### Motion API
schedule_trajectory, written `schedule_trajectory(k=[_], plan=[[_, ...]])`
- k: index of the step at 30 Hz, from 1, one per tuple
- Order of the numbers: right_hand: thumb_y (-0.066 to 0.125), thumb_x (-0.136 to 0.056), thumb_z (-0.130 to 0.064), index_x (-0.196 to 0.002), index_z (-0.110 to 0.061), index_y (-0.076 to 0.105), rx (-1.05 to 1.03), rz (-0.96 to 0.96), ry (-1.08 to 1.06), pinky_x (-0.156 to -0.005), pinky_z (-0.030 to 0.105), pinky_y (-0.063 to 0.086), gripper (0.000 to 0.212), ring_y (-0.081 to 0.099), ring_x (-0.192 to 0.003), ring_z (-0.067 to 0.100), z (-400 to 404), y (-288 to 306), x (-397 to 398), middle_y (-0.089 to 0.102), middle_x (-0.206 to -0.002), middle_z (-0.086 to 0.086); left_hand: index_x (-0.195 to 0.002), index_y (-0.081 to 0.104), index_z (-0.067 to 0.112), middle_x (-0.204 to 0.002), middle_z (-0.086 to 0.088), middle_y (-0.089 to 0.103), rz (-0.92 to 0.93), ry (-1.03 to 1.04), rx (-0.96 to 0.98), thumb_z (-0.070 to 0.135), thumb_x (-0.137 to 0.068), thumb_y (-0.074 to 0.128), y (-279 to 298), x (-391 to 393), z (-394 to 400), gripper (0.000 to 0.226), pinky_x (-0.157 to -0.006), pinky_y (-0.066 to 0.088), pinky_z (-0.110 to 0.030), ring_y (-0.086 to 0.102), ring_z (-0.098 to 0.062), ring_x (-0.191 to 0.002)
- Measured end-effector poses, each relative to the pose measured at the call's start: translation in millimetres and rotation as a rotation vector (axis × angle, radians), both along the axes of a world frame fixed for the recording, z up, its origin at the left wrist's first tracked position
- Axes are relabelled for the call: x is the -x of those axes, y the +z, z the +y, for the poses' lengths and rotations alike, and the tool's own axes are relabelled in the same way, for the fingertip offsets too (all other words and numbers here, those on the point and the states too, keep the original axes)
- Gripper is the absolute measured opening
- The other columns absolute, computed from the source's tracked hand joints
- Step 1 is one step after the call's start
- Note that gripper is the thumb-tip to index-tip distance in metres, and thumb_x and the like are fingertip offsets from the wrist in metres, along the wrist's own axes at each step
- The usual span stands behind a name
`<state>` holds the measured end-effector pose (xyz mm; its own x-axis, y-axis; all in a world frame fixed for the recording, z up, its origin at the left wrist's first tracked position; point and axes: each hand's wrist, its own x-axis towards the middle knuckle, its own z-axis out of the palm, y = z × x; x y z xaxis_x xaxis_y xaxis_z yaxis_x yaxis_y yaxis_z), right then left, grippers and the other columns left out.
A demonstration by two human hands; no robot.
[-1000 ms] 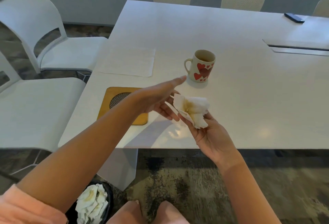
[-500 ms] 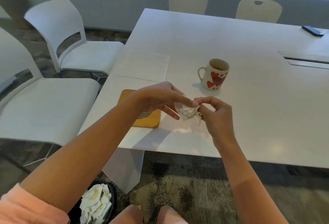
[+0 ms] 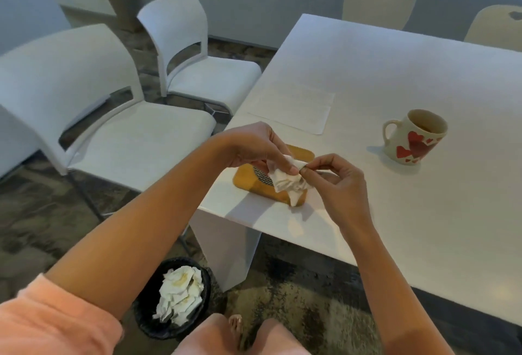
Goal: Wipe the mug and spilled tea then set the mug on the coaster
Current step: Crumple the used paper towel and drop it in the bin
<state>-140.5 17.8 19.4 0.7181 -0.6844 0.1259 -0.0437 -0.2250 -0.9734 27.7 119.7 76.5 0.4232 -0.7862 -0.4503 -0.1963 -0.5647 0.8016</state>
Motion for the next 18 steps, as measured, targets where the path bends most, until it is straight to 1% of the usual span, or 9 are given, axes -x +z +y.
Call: schedule_trajectory(k=[4, 7, 9, 10, 12, 15, 18], plan=[[0.080, -0.081, -0.015, -0.094, -0.014, 0.073, -0.036, 0.014, 0.127, -0.075, 0.025, 0.059, 0.015, 0.075, -0.080, 0.013, 9, -6, -13, 0.076, -0.090, -0.003, -0.098, 0.079, 0.006, -0.087, -0.004, 0.078, -0.001, 0.081, -0.076, 0.012, -0.075, 0.084, -2, -25, 39, 0.024, -0.068, 0.058, -0.023, 0.073, -0.014, -0.079], [0.080, -0.082, -0.019, -0.097, -0.018, 0.072, -0.046, 0.032, 0.188, -0.075, 0.026, 0.058, 0.016, 0.075, -0.082, 0.016, 12, -11, -24, 0.075, -0.096, 0.001, -0.093, 0.078, 0.006, -0.080, -0.002, 0.078, -0.028, 0.169, -0.184, 0.007, -0.076, 0.083, -5, -47, 79, 0.019, -0.065, 0.058, -0.021, 0.072, -0.014, -0.075], [0.078, -0.084, -0.020, -0.097, -0.019, 0.073, -0.037, 0.035, 0.202, -0.076, 0.027, 0.058, 0.015, 0.074, -0.083, 0.016, 13, -12, -30, 0.075, -0.099, 0.002, -0.093, 0.078, 0.005, -0.078, -0.002, 0.077, -0.060, 0.261, -0.267, 0.007, -0.075, 0.084, -10, -61, 107, 0.020, -0.061, 0.057, -0.021, 0.070, -0.015, -0.075], [0.078, -0.085, -0.019, -0.098, -0.018, 0.073, -0.030, 0.032, 0.202, -0.077, 0.028, 0.059, 0.014, 0.074, -0.083, 0.014, 14, -12, -33, 0.074, -0.099, 0.002, -0.095, 0.077, 0.003, -0.080, -0.004, 0.076, -0.082, 0.301, -0.320, 0.008, -0.075, 0.084, -14, -68, 121, 0.022, -0.059, 0.057, -0.020, 0.069, -0.016, -0.074], [0.077, -0.085, -0.018, -0.097, -0.018, 0.073, -0.021, 0.026, 0.200, -0.080, 0.031, 0.060, 0.012, 0.073, -0.082, 0.014, 15, -12, -39, 0.074, -0.099, 0.003, -0.101, 0.075, 0.001, -0.092, -0.008, 0.074, -0.148, 0.332, -0.480, 0.011, -0.075, 0.085, -26, -80, 146, 0.029, -0.056, 0.056, -0.021, 0.069, -0.018, -0.078], [0.076, -0.087, -0.018, -0.098, -0.020, 0.073, 0.003, 0.027, 0.219, -0.081, 0.034, 0.060, 0.012, 0.074, -0.084, 0.019, 16, -11, -46, 0.074, -0.098, 0.000, -0.111, 0.071, 0.000, -0.109, -0.013, 0.071, -0.162, 0.323, -0.709, 0.011, -0.077, 0.084, -56, -89, 173, 0.038, -0.068, 0.061, -0.030, 0.071, -0.022, -0.084], [0.075, -0.087, -0.018, -0.100, -0.019, 0.072, 0.043, 0.024, 0.225, -0.077, 0.029, 0.060, 0.014, 0.074, -0.082, 0.017, 14, -10, -50, 0.075, -0.098, 0.000, -0.114, 0.065, -0.008, -0.121, -0.022, 0.066, -0.053, 0.348, -0.793, 0.001, -0.082, 0.076, -94, -87, 186, 0.035, -0.081, 0.062, -0.043, 0.073, -0.031, -0.089]])
